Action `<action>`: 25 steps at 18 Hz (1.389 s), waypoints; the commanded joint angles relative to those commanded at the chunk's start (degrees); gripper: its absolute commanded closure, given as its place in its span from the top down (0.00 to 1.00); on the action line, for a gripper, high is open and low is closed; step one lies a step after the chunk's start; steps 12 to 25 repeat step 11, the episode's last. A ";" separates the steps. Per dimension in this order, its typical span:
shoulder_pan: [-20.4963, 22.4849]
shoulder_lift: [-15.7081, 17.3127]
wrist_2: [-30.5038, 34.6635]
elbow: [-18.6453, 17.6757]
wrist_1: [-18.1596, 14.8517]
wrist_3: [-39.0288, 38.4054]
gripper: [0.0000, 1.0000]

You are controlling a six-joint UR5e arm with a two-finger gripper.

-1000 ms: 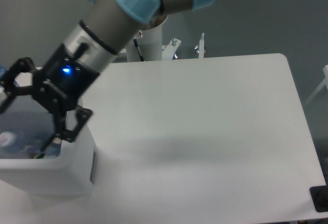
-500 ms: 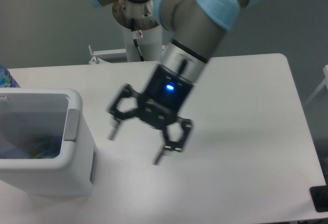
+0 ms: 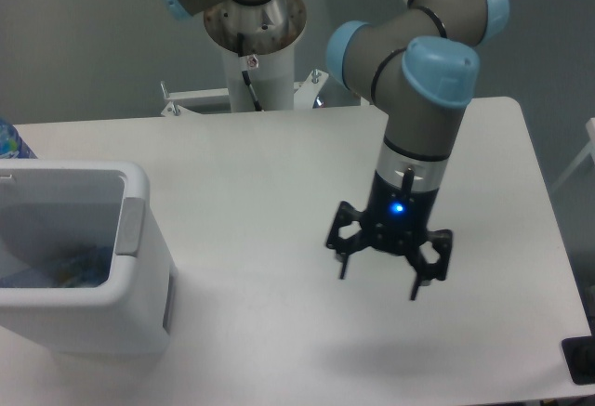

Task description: Place the trash in the trash can

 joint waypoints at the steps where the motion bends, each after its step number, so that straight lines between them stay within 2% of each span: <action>1: 0.00 0.00 0.09 -0.52 0.00 1.92 1.00; 3: -0.09 0.35 0.87 -2.01 0.00 7.01 1.00; 7: -0.18 1.31 6.93 -4.48 0.00 13.62 1.00; 25: -0.18 1.23 7.56 -5.01 0.00 15.04 1.00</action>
